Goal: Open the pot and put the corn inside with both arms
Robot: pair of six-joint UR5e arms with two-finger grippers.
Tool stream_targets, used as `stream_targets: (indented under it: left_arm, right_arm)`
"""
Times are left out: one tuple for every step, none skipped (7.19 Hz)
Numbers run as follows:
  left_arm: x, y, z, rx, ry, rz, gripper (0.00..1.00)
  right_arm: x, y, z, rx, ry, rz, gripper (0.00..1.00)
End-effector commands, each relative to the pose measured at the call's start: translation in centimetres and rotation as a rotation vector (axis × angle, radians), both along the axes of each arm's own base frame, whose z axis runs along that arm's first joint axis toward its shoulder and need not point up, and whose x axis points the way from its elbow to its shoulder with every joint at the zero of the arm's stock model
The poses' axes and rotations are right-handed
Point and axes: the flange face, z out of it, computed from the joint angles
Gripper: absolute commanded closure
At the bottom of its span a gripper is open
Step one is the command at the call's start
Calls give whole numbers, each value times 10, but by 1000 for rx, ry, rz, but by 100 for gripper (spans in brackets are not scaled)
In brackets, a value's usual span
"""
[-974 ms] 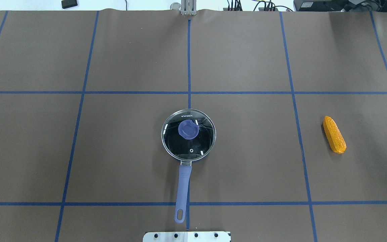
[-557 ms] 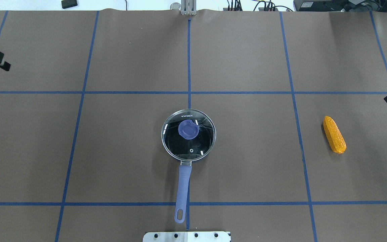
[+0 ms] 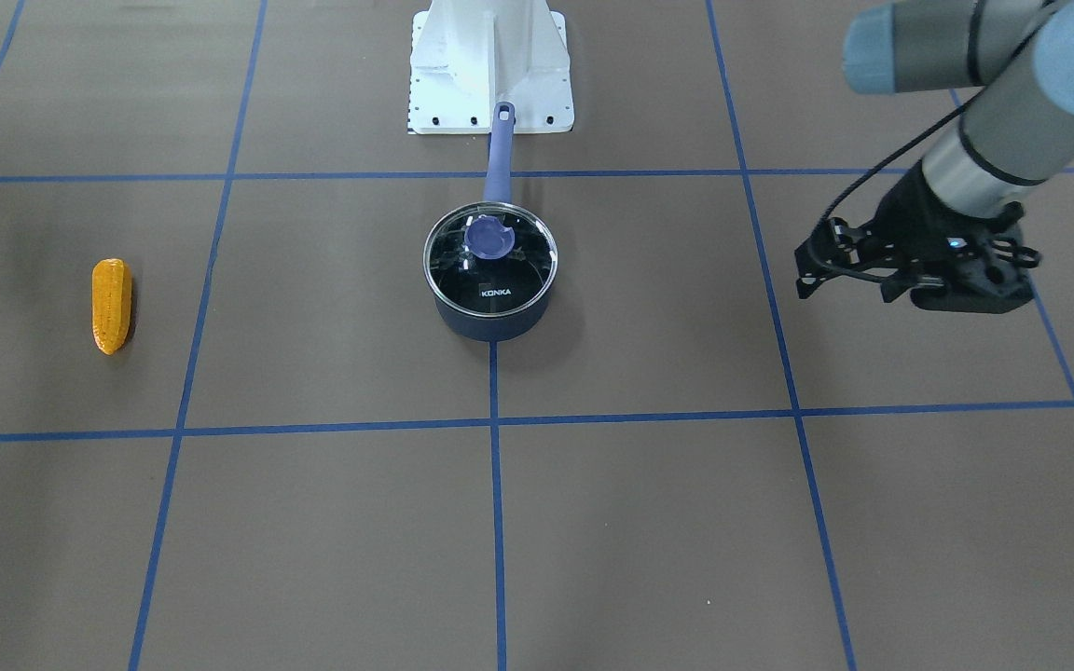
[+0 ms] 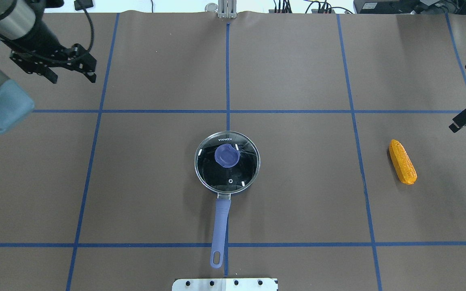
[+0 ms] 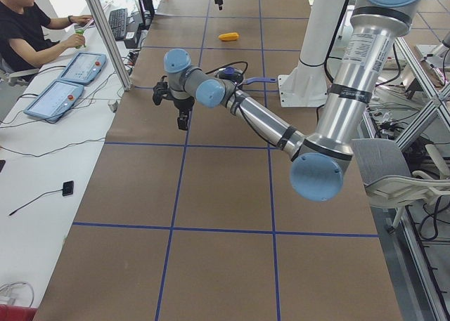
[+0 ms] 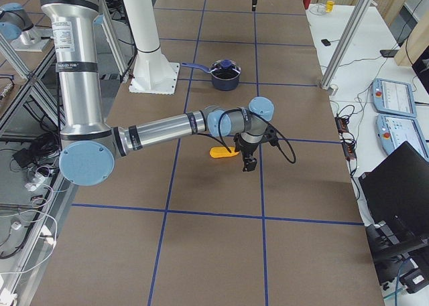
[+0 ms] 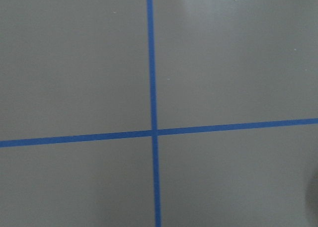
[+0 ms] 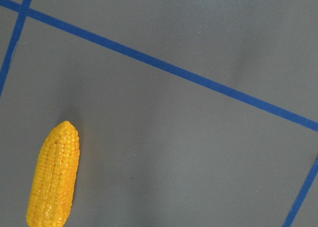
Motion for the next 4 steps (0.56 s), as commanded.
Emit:
stream_targets:
  left_arm:
    - [71,25,-63,-42,-39,-18,0]
    - [102,41,-86,-53,-23,-12,0]
    - [132,52,-112,-24,-32,-27,0]
    - [162,61,-129,-13,-33,0,0]
  right_arm:
    - [-16,-3,-35,41,-36,-11,0]
    - [-22,-6,-54,70,-49,-14,0]
    - [-33,-2,-60,82,-54,-36,0]
    - [-40,0,-61,80,-49,-43,0]
